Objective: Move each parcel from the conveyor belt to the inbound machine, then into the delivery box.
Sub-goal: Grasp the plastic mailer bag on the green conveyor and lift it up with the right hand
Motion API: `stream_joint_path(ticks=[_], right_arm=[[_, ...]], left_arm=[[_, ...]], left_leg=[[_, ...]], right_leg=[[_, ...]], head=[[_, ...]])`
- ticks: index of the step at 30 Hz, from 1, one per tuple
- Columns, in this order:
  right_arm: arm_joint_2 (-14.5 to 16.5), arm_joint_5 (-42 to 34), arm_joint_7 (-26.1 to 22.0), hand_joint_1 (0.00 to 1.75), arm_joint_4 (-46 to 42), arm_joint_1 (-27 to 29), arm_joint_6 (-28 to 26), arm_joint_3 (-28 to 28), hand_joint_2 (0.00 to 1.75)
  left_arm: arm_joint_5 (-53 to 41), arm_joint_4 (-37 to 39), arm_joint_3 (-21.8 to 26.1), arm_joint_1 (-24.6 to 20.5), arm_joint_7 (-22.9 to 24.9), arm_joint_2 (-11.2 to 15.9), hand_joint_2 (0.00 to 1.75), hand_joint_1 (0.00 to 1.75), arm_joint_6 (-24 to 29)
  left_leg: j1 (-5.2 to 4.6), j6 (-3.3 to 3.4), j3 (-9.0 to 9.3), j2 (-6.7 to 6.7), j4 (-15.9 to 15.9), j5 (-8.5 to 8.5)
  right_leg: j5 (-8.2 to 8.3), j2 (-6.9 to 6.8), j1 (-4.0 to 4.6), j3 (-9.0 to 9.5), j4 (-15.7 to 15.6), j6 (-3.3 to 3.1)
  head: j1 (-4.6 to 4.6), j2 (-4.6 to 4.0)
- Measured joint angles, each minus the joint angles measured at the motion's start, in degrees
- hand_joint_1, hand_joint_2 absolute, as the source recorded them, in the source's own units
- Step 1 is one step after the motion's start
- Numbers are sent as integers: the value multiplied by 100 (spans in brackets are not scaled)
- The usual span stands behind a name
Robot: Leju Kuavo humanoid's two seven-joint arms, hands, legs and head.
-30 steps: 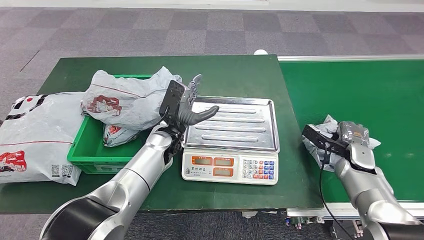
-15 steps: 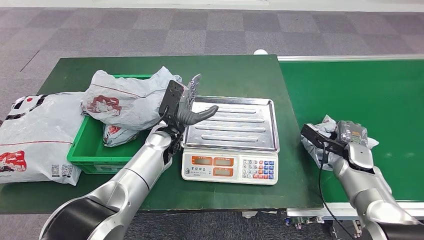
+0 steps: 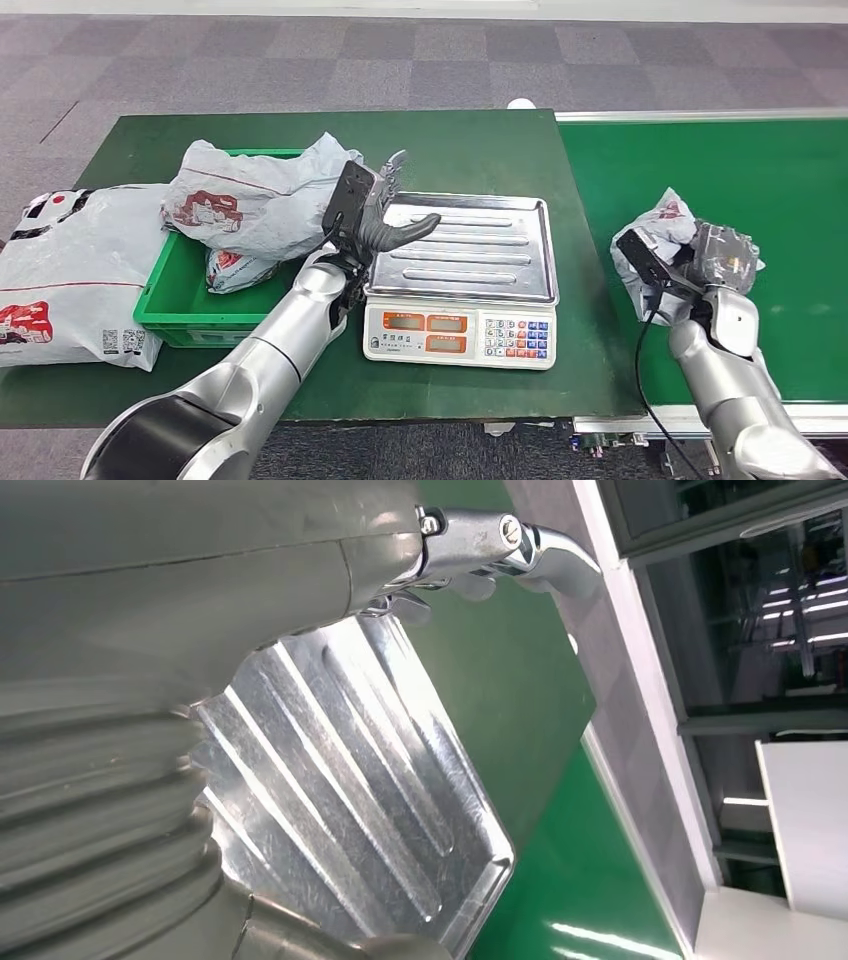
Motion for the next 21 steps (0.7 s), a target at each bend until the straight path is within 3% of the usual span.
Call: stream_joint_path(ticks=[7, 21], right_arm=[[-168, -335, -73, 175, -939, 250, -180, -182, 175], [-205, -120, -31, 175, -1152, -135, -356, -217, 175]], left_arm=[[-40, 37, 0, -2, 44, -85, 175, 0, 39], [100, 70, 0, -2, 31, -179, 175, 0, 120]], left_leg=[[-7, 2, -4, 4, 0, -1], [-7, 2, -8, 2, 0, 0]], right_leg=[[1, 4, -7, -4, 0, 1], [3, 3, -7, -5, 0, 4]], head=[[1, 0], [1, 0]])
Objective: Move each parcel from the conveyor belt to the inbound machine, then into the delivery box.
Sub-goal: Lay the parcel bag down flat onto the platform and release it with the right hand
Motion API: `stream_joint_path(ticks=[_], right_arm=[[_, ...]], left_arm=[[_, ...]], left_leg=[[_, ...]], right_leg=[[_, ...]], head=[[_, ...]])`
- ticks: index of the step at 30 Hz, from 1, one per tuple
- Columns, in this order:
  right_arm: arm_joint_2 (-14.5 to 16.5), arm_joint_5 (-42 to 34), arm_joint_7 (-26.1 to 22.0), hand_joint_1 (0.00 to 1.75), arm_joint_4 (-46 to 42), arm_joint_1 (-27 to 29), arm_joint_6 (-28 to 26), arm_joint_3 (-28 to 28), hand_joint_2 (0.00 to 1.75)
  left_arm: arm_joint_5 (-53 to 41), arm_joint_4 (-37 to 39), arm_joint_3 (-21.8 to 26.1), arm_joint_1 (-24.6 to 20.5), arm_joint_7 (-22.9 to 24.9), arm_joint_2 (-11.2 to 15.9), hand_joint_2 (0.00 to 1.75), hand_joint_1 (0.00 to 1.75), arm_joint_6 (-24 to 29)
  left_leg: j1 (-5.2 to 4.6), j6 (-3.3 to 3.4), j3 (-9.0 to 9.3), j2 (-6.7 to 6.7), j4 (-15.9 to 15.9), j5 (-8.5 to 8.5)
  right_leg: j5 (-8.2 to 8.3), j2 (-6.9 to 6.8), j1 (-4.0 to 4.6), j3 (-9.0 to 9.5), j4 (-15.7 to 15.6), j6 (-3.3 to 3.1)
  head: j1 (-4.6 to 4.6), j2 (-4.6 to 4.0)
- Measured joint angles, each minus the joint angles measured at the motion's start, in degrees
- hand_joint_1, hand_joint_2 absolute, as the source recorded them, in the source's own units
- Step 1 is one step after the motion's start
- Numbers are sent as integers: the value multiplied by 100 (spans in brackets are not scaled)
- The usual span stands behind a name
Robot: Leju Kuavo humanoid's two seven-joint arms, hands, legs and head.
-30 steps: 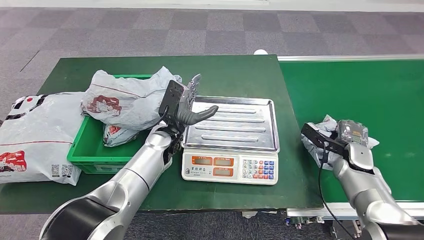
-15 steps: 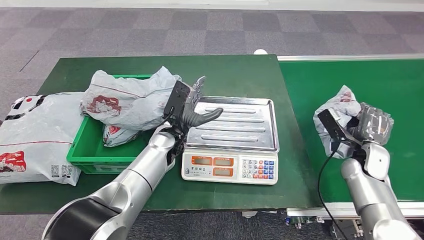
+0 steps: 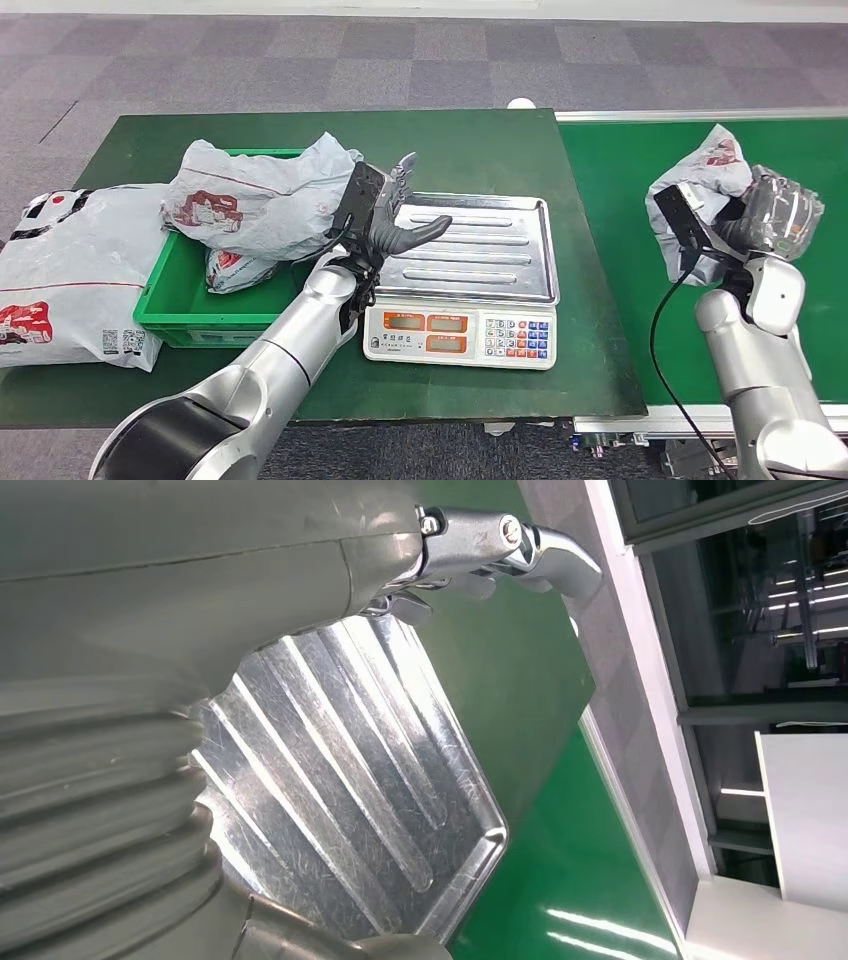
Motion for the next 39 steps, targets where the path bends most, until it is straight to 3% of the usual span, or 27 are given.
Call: stream_joint_path(ticks=[10, 18, 25, 35, 39], right_arm=[[57, 125, 3, 175, 0, -97, 17, 57, 175], [372, 542, 120, 175, 4, -333, 118, 450, 175], [586, 367, -108, 175, 102, -526, 88, 1268, 175], [901, 595, 100, 175, 68, -416, 103, 2512, 175], [1067, 366, 58, 175, -138, -166, 546, 2890, 175]], left_arm=[[49, 16, 0, 0, -10, -5, 175, 0, 9], [154, 28, -1, 0, -14, -15, 175, 0, 55], [407, 31, -102, -3, 5, -16, 175, 0, 113], [493, 33, -239, -10, 57, -16, 175, 0, 110], [539, 33, -322, -12, 74, -16, 175, 0, 90]], left_leg=[[0, 0, -4, 2, 0, 0], [2, -3, -4, 3, -1, 2], [1, -3, -5, 1, -1, 2], [3, -3, -5, 6, -1, 2], [7, -4, -5, 7, -2, 2]], right_leg=[[0, 2, 0, -3, 0, 0], [0, 3, 2, -7, 3, 0], [0, 2, 1, -10, 3, 0], [-1, 6, 3, -13, 3, -1], [-2, 7, 6, -14, 3, -3]], head=[[1, 0], [0, 0], [-1, 0], [-1, 0], [-1, 0]])
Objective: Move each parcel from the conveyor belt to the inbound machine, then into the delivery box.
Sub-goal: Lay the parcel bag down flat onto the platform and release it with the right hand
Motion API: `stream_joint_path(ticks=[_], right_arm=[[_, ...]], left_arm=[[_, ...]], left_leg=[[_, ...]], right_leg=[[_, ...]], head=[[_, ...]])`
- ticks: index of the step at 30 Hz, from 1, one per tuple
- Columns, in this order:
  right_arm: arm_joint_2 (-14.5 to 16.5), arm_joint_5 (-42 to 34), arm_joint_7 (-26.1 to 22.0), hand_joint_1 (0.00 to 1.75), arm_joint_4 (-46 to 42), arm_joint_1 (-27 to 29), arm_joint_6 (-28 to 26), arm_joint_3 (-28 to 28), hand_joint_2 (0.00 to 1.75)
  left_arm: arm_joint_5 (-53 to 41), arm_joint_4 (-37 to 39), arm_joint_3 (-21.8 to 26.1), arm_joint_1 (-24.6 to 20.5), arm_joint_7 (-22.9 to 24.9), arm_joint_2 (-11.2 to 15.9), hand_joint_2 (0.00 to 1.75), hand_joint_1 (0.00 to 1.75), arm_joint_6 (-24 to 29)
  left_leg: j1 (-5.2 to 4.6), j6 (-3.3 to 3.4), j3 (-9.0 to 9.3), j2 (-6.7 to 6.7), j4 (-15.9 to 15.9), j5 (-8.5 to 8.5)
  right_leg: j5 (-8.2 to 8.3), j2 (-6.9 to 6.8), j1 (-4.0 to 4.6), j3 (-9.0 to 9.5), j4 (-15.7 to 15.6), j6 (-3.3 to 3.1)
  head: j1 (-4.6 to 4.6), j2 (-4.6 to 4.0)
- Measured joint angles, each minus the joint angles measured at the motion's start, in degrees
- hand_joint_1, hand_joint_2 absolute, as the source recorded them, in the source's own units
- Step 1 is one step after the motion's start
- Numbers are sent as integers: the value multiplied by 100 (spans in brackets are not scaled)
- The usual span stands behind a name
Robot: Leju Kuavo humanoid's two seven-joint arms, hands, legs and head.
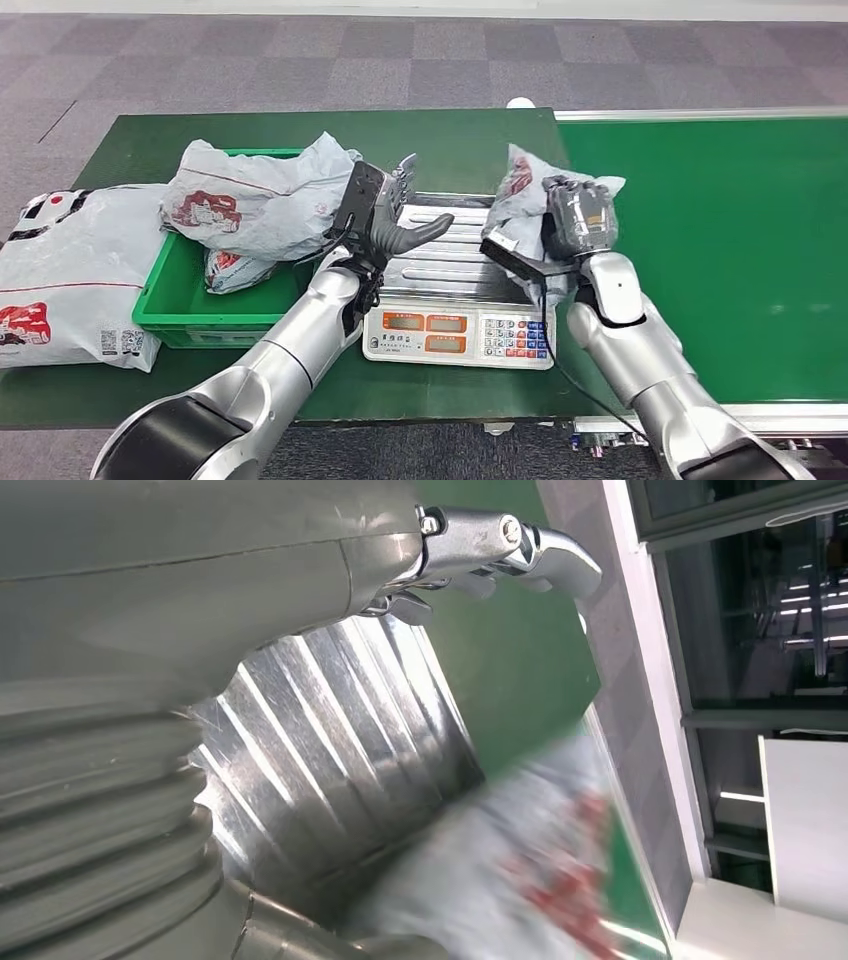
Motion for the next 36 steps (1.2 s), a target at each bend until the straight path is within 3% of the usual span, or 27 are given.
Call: stream_joint_path(ticks=[7, 13, 31, 35, 36], right_arm=[[154, -1018, -411, 175, -229, 186, 1078, 477, 175], [219, -1119, -545, 175, -404, 240, 1390, 842, 175], [530, 149, 63, 175, -623, 300, 1138, 1091, 175], [599, 419, 106, 0, -615, 286, 999, 969, 175], [620, 412, 68, 0, -605, 279, 992, 921, 175]], left_arm=[[21, 0, -50, -13, 26, 0, 175, 0, -78], [63, 0, -139, -35, 46, 0, 175, 0, -104], [167, -2, -244, -77, 32, 0, 175, 0, -160], [287, -2, -364, -78, 19, 0, 175, 0, -163], [315, -2, -394, -79, 15, 0, 175, 0, -164]], left_leg=[[0, 0, 0, 6, 0, 0], [0, 0, 2, 10, 1, 0], [0, -1, 1, 14, 1, -1], [1, -1, 1, 14, 1, -1], [1, -1, 1, 14, 1, -1]], right_leg=[[0, 6, -1, -1, 0, 0], [1, 10, 0, -1, 0, 0], [1, 15, 0, -3, 0, 0], [1, 15, 0, -3, 0, 0], [1, 15, 1, -3, 0, 0]], head=[[1, 0], [1, 0], [0, 0], [0, 0], [0, 0]])
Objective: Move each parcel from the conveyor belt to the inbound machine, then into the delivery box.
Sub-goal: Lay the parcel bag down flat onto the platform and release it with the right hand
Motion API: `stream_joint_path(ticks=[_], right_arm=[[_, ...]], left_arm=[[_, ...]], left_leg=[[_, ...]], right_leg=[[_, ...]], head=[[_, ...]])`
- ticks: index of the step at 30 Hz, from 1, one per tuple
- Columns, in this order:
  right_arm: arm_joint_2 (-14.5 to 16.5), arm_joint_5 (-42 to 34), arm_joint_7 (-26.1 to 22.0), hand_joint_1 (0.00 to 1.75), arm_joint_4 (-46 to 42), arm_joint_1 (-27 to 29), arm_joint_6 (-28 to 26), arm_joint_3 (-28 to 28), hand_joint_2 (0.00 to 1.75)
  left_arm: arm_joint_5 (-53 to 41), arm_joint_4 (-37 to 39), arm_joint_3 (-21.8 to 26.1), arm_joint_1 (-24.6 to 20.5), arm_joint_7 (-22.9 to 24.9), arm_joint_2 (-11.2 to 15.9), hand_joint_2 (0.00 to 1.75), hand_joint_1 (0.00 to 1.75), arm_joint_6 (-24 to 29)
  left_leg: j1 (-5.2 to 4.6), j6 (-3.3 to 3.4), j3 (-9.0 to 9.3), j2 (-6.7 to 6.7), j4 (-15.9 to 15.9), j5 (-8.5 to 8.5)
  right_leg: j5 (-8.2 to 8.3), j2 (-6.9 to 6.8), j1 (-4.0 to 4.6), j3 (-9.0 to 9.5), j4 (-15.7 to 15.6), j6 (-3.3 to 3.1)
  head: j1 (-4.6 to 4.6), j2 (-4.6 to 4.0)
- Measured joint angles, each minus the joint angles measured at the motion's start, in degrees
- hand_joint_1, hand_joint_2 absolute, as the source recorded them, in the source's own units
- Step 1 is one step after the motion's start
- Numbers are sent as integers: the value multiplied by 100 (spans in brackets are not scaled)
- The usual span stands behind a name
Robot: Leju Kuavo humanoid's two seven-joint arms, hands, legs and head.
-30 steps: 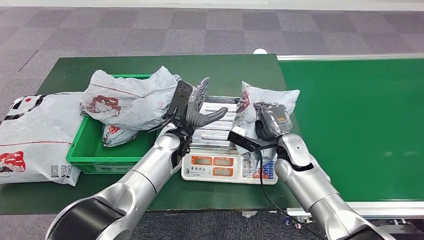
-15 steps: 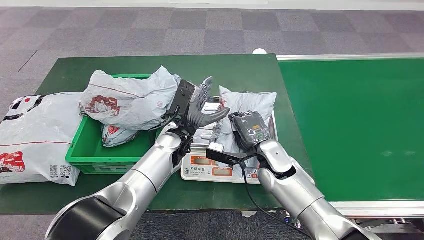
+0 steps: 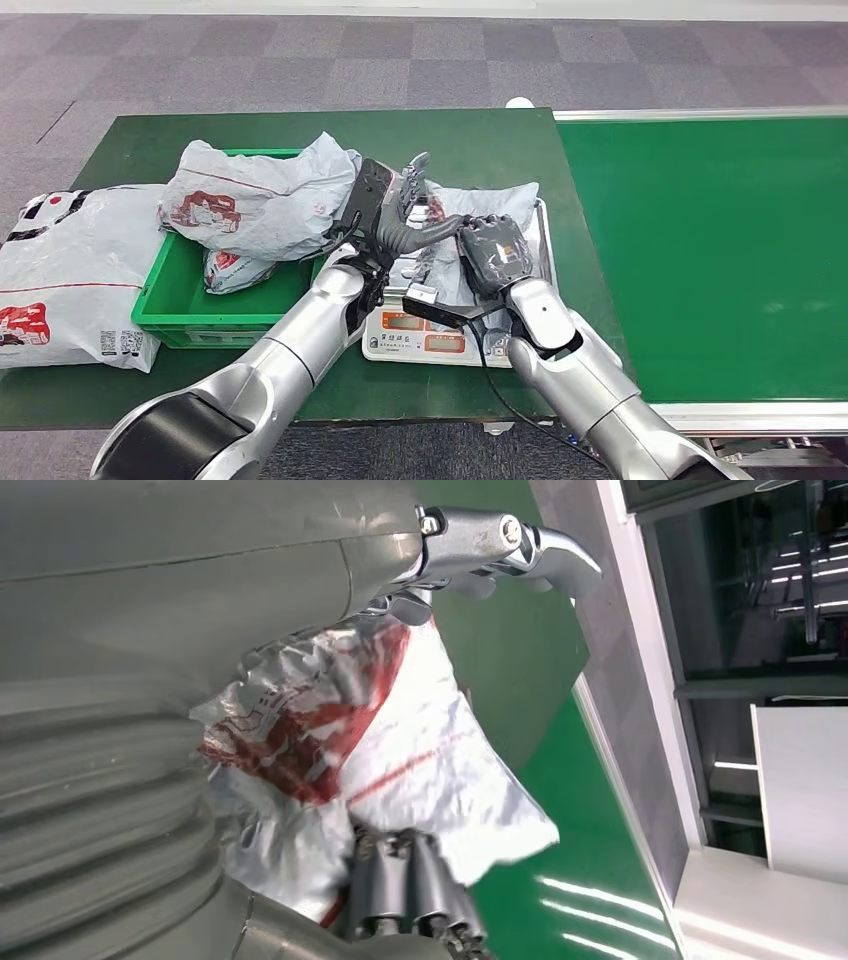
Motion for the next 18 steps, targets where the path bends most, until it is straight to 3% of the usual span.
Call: stream_joint_path(ticks=[5, 11, 18], right_arm=[[83, -363, -230, 0, 81, -37, -12, -202, 175], [-22, -2120, -851, 0, 93, 0, 48, -700, 175], [-104, -2335, -960, 0, 95, 13, 72, -868, 175]], left_arm=[[69, 2, -86, -15, -8, 0, 175, 0, 4], [49, 7, -90, -15, -89, 11, 175, 0, 52], [29, 13, -90, -14, -105, 21, 175, 0, 56]], left_leg=[[0, 0, 1, -1, 0, 0], [-2, 1, 0, -5, 2, 1], [-5, 1, 0, -3, 2, 0]], right_leg=[[0, -1, 0, 0, 0, 0], [1, -5, -3, 3, 0, 2], [2, -3, -4, 2, 0, 3]], head=[[0, 0], [1, 0], [0, 0]])
